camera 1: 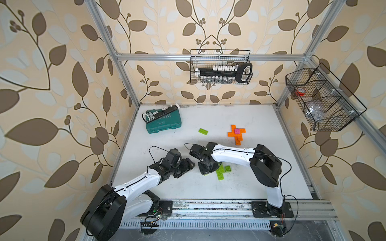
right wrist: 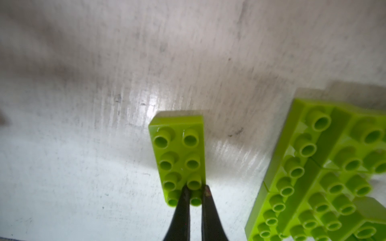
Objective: Assemble a small pinwheel with lego
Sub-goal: Pick up the lego brick from the center of the board.
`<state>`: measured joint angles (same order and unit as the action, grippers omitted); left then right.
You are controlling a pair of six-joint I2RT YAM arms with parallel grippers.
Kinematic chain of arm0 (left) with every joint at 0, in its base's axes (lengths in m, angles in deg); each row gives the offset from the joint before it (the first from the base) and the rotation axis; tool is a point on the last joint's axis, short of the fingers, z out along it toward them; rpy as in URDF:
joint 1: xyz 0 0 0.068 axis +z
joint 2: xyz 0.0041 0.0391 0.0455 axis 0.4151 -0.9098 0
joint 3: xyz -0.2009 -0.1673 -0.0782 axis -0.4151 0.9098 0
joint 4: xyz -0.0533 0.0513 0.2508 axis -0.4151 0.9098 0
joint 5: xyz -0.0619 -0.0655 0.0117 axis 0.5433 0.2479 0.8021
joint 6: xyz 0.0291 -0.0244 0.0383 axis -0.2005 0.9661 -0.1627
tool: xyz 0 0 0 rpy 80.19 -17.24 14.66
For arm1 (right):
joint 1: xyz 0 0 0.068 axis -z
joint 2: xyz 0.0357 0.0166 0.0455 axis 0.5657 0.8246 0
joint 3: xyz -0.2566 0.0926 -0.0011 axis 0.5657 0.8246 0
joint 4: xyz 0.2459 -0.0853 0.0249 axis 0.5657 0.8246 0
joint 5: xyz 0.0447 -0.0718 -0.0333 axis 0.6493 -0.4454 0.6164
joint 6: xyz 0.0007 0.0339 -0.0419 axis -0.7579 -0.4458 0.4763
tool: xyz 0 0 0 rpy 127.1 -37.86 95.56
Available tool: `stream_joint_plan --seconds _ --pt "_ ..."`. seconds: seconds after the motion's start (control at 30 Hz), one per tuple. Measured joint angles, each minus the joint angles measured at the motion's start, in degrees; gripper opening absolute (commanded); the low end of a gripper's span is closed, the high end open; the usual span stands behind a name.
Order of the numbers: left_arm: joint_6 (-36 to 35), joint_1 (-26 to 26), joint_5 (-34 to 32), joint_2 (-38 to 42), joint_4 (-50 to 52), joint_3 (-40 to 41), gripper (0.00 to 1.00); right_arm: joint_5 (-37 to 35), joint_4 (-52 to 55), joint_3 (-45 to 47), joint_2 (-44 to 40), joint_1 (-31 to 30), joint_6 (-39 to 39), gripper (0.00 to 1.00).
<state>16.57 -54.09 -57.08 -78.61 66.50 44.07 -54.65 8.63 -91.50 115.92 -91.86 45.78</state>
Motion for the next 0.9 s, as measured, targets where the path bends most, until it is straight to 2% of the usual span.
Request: stream_joint_plan --seconds 0.4,0.7,0.9 --pt "-2.62 -0.61 -2.95 2.43 3.19 -1.2 0.81 2.23 0.37 -0.72 -2.45 3.89 1.36 0.07" --pt "-5.38 -13.22 -7.23 -8.96 1.73 -10.32 0.83 -0.9 2.29 -0.74 -4.37 8.76 3.65 0.07" --pt "-5.31 -15.47 -7.65 -14.21 -0.76 -11.67 0.83 -1.81 2.56 -0.72 -4.37 10.93 4.79 0.07"
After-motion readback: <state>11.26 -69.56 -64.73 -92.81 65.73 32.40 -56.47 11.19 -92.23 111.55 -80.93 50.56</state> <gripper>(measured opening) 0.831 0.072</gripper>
